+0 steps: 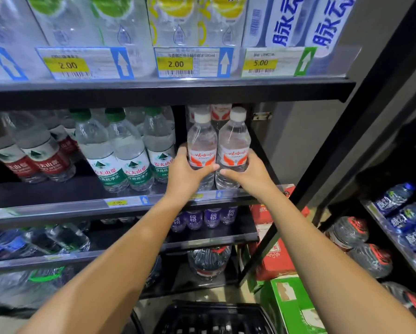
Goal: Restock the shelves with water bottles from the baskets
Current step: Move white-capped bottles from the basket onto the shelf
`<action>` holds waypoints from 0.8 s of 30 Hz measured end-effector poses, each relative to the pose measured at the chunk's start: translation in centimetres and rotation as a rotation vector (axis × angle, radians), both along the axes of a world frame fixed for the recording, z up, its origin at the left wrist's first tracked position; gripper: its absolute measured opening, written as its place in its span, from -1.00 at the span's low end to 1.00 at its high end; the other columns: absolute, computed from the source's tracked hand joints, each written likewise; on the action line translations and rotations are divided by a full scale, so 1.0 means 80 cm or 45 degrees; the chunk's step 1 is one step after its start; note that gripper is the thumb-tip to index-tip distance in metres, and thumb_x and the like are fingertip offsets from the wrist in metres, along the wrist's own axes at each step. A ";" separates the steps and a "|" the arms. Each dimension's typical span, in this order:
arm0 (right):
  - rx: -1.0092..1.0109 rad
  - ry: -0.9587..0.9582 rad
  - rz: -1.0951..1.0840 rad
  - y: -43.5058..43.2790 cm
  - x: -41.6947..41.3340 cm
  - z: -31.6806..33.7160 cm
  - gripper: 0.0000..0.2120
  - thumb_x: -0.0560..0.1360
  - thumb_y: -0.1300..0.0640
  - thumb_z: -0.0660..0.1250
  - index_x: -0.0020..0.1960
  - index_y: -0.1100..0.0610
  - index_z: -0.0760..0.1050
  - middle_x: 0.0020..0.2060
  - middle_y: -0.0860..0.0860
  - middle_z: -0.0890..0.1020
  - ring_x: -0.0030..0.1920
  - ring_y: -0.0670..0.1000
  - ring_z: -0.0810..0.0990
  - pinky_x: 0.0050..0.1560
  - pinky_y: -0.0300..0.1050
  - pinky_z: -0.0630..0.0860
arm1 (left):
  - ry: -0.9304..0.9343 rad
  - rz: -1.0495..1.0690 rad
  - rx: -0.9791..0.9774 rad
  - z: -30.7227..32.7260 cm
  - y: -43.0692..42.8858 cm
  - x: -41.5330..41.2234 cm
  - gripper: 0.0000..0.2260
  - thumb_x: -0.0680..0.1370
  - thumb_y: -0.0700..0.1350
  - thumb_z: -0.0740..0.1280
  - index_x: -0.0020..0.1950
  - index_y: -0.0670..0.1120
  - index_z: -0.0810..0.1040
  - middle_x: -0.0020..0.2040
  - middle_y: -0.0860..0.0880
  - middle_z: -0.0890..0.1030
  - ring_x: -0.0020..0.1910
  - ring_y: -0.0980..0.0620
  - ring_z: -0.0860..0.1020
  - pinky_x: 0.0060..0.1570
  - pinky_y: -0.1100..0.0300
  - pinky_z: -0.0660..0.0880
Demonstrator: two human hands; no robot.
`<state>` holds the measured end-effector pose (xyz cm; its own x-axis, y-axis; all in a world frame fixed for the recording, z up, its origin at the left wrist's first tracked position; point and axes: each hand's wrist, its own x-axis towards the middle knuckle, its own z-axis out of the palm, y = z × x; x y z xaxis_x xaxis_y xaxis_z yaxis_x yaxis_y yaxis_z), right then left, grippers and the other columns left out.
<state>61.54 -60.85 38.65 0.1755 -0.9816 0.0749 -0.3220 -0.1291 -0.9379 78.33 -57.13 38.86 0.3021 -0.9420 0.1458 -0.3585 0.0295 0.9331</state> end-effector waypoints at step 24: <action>-0.116 0.292 -0.245 -0.087 0.033 -0.024 -0.61 0.46 0.10 0.46 0.21 0.26 0.49 0.10 0.14 0.63 0.12 0.10 0.59 -0.05 -0.27 0.40 | -0.350 0.226 0.112 -0.029 -0.081 0.000 -0.68 0.49 -0.13 0.44 0.14 -0.27 0.51 -0.01 -0.23 0.60 0.00 -0.16 0.57 0.06 0.03 0.50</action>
<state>64.18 -67.81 36.74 0.0095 -0.9895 0.1443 -0.5507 -0.1257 -0.8252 78.35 -63.57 36.50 0.4231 -0.8909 0.1654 -0.5895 -0.1320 0.7969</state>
